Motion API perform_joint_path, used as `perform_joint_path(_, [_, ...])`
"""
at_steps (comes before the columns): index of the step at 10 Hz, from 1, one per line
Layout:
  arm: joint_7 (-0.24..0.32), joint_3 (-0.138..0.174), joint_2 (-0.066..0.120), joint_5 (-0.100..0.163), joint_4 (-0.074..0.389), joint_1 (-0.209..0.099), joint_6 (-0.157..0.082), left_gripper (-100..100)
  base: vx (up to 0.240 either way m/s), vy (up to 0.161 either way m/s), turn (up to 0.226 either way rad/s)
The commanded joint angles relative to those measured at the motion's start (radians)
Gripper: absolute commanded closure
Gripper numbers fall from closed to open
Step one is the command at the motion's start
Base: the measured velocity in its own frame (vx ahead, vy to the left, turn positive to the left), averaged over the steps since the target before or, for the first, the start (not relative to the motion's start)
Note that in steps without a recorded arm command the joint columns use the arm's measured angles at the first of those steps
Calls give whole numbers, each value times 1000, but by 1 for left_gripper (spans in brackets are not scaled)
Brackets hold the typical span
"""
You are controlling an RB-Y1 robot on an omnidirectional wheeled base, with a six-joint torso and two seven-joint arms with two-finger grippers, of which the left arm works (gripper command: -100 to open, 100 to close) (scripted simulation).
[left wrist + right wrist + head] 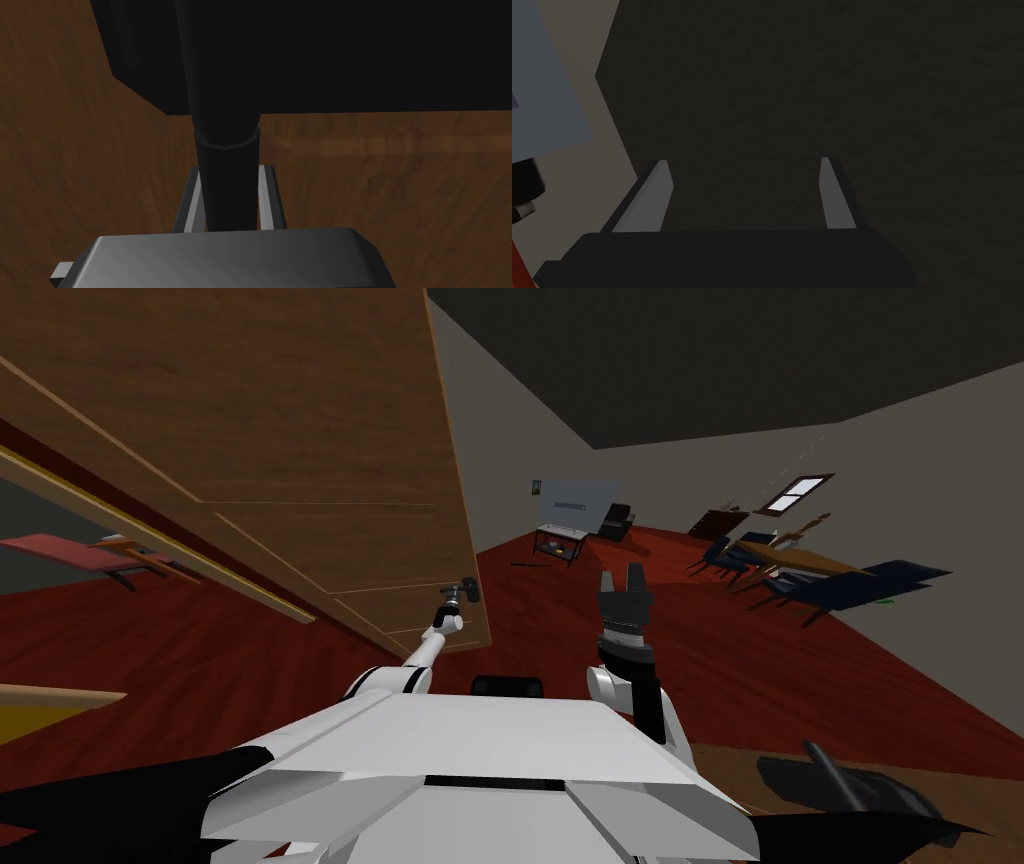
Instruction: Push the door open
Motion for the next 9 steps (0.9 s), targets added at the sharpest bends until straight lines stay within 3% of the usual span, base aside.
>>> perform_joint_path(1, [-3,12,4,5,7,-6,-5,100,169,-134,76])
perform_joint_path(4, [-3,24,14,9,25,-5,-14,100,136,-49,49])
perform_joint_path(9, [-29,78,37,37,32,-3,-21,100,187,-58,58])
